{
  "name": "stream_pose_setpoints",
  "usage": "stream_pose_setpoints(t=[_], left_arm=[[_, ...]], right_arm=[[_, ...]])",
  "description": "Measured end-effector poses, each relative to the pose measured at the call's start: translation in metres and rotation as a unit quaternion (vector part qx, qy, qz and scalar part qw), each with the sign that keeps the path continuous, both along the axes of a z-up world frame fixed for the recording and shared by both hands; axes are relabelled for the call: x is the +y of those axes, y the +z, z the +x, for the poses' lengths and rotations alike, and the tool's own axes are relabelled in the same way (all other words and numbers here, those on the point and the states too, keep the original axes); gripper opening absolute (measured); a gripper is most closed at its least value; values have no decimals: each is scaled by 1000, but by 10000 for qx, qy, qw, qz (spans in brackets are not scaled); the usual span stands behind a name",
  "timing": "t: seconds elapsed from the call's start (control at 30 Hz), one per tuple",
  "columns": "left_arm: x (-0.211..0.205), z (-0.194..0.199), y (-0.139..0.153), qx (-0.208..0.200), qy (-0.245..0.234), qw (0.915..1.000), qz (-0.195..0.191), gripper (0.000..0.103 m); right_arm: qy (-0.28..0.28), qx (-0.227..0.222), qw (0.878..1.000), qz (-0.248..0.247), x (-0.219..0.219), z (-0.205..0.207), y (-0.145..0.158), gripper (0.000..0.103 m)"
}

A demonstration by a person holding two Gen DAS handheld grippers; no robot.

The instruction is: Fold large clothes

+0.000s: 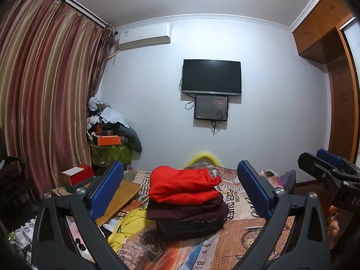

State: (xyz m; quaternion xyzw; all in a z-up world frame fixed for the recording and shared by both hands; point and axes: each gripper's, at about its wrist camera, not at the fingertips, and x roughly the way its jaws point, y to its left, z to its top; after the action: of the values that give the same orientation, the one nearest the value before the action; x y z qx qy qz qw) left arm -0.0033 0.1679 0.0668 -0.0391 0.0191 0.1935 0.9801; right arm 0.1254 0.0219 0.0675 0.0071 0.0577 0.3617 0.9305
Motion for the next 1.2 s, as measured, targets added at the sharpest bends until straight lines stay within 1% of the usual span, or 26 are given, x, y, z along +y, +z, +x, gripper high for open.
stream_pose_setpoints(t=[0.47, 1.2], left_arm=[[0, -1, -11, 66, 73, 9999, -119, 102], [-15, 10, -17, 302, 36, 9995, -17, 102]], right_arm=[[10, 147, 9998, -127, -7, -1, -12, 103], [-91, 352, 9993, -76, -22, -2, -11, 103]])
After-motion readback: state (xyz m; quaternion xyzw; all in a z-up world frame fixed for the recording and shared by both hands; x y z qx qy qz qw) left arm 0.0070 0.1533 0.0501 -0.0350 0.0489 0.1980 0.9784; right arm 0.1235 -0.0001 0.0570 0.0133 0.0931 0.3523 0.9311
